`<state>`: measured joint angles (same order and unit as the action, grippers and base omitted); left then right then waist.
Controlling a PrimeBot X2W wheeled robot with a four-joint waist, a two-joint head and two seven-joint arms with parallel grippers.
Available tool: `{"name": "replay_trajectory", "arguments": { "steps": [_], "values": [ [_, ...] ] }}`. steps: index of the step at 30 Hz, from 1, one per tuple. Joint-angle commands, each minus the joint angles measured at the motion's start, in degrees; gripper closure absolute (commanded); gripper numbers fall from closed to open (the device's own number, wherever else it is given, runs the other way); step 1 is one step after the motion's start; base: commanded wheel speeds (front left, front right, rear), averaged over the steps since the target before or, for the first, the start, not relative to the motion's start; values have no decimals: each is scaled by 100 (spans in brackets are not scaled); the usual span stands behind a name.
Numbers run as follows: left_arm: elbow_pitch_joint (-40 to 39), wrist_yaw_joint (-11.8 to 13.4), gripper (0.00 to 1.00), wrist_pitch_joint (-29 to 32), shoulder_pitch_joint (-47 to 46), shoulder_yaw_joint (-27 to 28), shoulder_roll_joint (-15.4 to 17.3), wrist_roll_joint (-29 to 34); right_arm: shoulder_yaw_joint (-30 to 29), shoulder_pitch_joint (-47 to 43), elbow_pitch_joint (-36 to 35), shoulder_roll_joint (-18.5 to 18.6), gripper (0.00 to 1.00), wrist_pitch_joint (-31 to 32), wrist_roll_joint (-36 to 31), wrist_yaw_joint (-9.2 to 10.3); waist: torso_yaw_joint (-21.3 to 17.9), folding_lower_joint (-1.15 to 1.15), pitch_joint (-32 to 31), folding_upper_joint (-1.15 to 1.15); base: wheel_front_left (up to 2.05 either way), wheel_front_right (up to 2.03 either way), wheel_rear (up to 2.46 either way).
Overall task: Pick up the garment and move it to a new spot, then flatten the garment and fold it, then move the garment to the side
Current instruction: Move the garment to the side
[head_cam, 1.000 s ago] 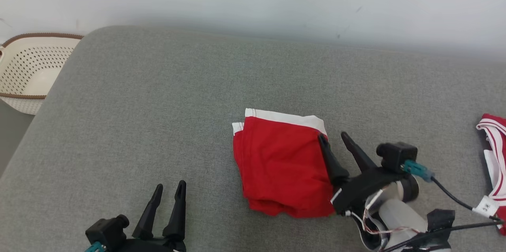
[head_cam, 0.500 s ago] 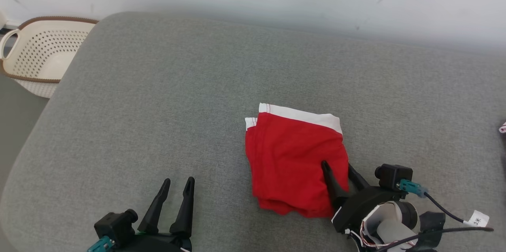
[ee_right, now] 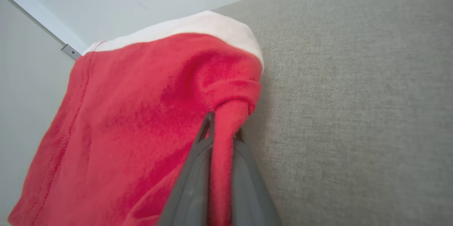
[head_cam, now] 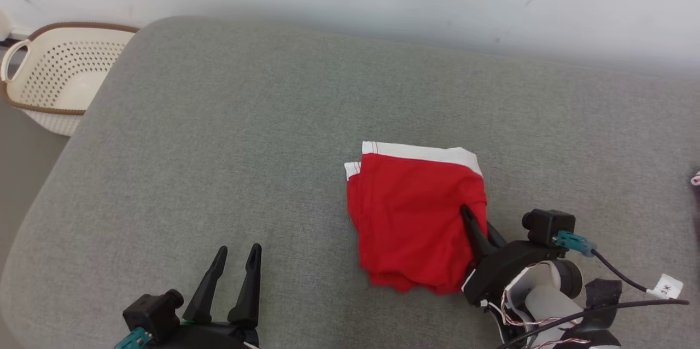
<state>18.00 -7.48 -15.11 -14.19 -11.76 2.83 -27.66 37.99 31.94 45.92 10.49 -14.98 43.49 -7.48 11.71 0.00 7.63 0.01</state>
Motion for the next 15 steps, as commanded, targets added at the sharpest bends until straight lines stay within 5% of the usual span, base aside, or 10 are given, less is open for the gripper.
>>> {"name": "replay_trajectory", "arguments": {
  "steps": [1, 15],
  "values": [
    [-6, 1, 0, -1, 68, 27, 12, 93, -68, -104, -65, 30, 100, -20, -84, -1, -92, 0, -55, -1, 0, 0, 0],
    [73, 1, 0, 0, 464, 175, 12, 426, -497, -806, -300, -95, 100, -13, -286, -1, -1144, 0, -613, -1, 0, 0, 0]
  ]
}}
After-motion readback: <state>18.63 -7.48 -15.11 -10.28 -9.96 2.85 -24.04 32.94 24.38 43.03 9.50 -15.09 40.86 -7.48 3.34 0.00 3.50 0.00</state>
